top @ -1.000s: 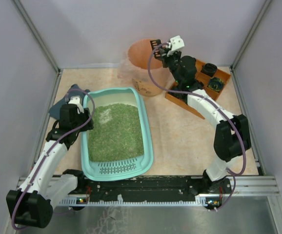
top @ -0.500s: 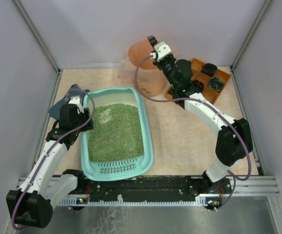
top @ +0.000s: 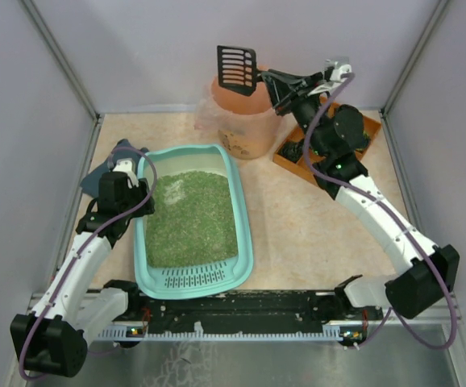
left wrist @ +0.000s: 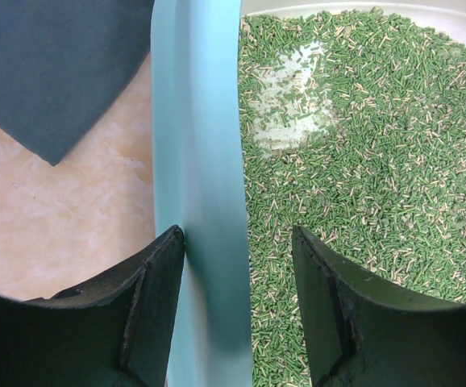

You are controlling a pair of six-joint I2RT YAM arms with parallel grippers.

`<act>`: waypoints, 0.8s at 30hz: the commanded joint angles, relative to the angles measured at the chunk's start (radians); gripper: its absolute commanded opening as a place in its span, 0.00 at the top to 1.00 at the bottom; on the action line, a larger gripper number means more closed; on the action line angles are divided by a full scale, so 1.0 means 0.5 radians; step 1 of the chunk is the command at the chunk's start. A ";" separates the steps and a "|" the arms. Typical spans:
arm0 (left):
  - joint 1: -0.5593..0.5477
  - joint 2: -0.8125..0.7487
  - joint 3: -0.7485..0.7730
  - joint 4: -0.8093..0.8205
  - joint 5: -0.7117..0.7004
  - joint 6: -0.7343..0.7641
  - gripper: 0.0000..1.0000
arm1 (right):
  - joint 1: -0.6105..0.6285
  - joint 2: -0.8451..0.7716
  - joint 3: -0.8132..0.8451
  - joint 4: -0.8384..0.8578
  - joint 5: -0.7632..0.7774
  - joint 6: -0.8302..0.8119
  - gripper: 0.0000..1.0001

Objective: Clean the litter box

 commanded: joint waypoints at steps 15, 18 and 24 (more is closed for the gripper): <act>-0.009 -0.012 0.012 0.033 0.032 -0.008 0.39 | 0.715 -0.267 -0.324 -0.851 0.139 -0.189 1.00; -0.009 -0.011 0.012 0.032 0.026 -0.011 0.39 | 0.819 -0.180 -0.299 -0.983 0.158 -0.290 1.00; -0.009 -0.009 0.011 0.031 0.031 -0.012 0.39 | 0.988 0.065 -0.247 -1.114 0.254 -0.308 1.00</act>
